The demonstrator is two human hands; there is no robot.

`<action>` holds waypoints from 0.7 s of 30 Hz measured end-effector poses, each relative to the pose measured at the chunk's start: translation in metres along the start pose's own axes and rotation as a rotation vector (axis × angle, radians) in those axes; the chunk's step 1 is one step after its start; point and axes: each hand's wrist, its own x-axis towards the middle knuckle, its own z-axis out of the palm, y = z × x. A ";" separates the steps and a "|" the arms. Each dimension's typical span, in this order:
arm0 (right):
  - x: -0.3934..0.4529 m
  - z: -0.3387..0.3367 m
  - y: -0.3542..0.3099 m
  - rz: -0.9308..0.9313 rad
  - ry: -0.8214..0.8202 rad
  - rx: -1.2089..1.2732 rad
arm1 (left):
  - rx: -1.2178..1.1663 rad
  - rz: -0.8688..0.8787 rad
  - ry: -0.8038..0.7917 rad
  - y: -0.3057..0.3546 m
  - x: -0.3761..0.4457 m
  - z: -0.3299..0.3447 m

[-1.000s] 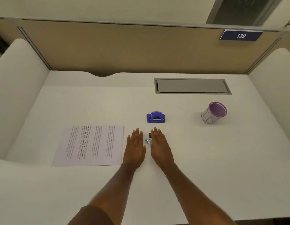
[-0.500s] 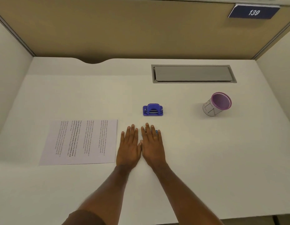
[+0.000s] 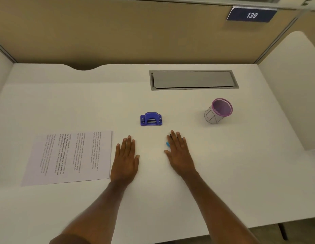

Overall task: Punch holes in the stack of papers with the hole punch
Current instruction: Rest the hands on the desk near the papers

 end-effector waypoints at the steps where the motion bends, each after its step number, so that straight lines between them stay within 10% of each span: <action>1: -0.003 -0.006 0.015 0.009 0.006 -0.001 | 0.000 0.002 -0.001 0.000 0.000 0.000; 21: -0.031 -0.057 0.160 0.114 0.063 -0.067 | 0.011 -0.006 -0.002 0.002 0.000 -0.002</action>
